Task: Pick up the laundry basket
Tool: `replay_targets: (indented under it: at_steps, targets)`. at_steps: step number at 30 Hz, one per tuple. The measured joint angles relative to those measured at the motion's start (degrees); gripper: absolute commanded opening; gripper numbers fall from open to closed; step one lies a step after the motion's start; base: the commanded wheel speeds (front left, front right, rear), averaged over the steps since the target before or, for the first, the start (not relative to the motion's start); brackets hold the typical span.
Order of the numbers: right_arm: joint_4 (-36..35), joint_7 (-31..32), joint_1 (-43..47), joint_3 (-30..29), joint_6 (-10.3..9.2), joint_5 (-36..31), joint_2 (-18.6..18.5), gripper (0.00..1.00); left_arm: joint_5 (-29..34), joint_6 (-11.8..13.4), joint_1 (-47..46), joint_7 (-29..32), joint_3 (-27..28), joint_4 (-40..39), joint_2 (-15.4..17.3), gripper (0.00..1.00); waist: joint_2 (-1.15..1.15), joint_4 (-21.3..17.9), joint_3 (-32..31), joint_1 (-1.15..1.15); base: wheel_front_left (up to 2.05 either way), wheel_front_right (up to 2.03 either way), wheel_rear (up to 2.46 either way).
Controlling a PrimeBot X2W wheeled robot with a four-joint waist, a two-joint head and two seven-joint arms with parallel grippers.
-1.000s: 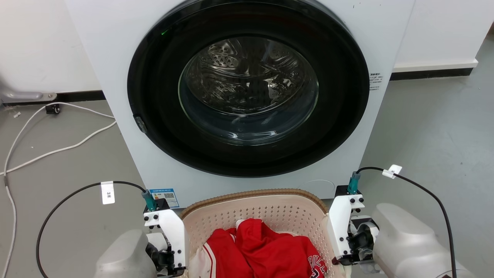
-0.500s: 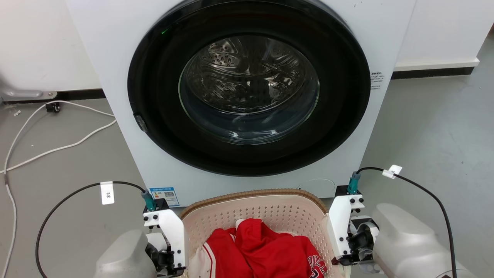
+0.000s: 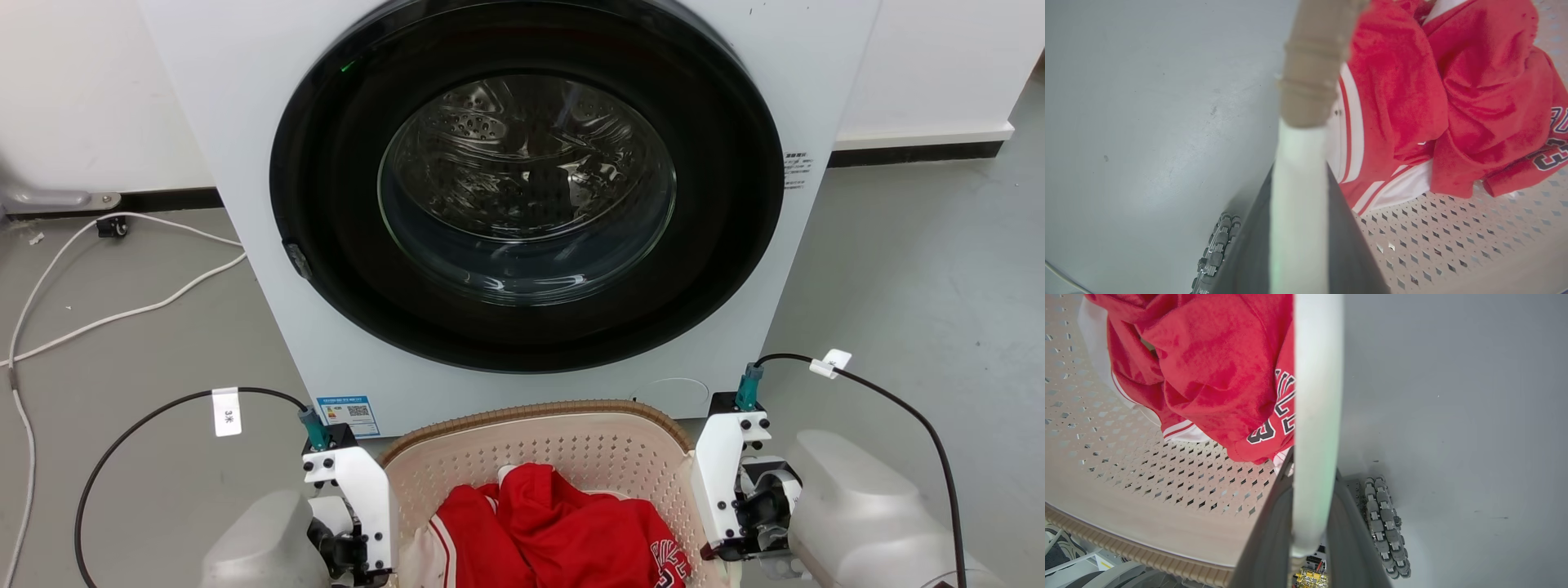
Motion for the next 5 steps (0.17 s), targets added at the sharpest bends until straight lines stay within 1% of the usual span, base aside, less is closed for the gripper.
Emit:
replay_targets:
  at_steps: [5]
  targets:
    - [0.01, -0.07, 0.11, 0.0, -0.12, 0.0, 0.0, 0.0, -0.07, 0.0, 0.01, 0.18, -0.35, 0.0, -0.04, 0.0, 0.0, 0.22, -0.2, 0.0, 0.0, 0.0, 0.0]
